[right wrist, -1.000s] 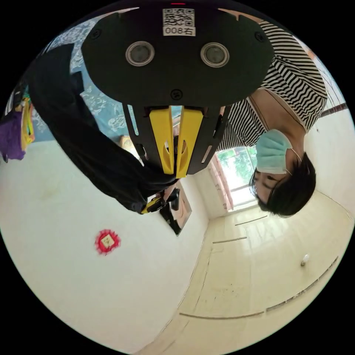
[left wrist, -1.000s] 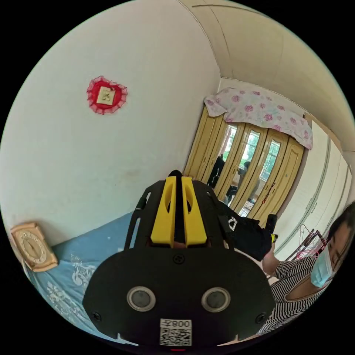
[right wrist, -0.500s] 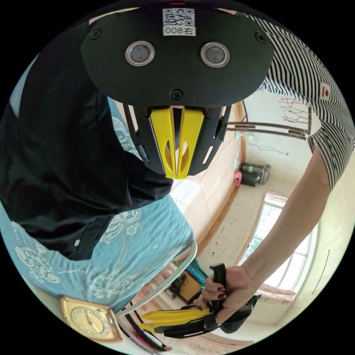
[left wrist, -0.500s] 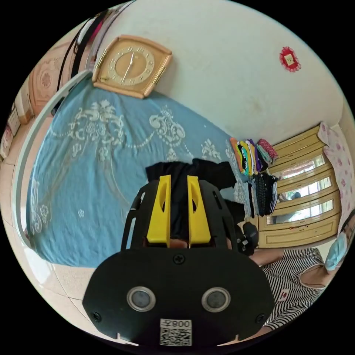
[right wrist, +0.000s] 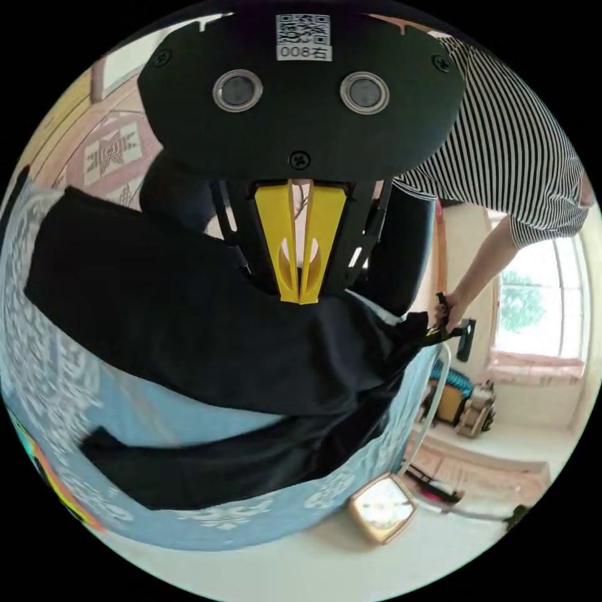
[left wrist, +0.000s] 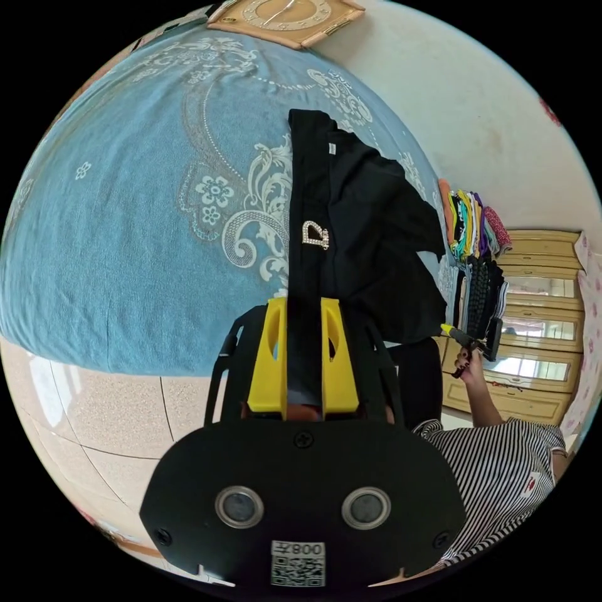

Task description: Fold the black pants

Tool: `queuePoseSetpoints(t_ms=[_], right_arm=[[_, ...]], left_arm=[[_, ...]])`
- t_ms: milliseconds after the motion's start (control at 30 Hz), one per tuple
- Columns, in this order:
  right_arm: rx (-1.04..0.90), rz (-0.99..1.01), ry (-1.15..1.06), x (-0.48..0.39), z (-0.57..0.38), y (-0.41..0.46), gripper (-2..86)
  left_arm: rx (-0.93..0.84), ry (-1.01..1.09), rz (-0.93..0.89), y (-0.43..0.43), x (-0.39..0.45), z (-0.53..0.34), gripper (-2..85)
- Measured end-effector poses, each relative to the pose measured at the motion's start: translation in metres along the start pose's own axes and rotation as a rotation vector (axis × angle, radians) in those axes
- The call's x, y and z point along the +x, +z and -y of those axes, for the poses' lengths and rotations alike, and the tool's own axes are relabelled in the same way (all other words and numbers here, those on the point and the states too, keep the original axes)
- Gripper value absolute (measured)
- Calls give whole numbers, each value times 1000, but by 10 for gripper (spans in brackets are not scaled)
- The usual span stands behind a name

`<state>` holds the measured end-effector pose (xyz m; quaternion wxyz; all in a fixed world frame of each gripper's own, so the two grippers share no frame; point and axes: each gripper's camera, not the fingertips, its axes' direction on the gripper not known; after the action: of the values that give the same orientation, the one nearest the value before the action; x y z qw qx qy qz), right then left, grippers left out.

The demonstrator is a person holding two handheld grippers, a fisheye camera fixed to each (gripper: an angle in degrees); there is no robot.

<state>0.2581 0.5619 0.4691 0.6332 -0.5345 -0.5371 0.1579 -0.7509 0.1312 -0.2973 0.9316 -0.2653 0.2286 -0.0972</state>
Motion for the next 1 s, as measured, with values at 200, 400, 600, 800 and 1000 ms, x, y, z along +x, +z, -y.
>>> queuePoseSetpoints(t_ms=[200, 400, 600, 800, 1000], right_arm=[[266, -250, 470, 120, -86, -72, 57], [384, -140, 714, 194, -145, -83, 90], [466, 68, 857, 247, -179, -72, 93], [525, 239, 884, 282, -193, -72, 72], [517, 280, 876, 307, -200, -83, 46]], left_arm=[[111, 33, 92, -37, -26, -13, 36], [291, 50, 192, -83, -51, -35, 23], [177, -94, 13, -28, -103, -80, 89], [242, -316, -289, 8, -159, -119, 109], [334, -427, -257, 9, -190, -151, 114]])
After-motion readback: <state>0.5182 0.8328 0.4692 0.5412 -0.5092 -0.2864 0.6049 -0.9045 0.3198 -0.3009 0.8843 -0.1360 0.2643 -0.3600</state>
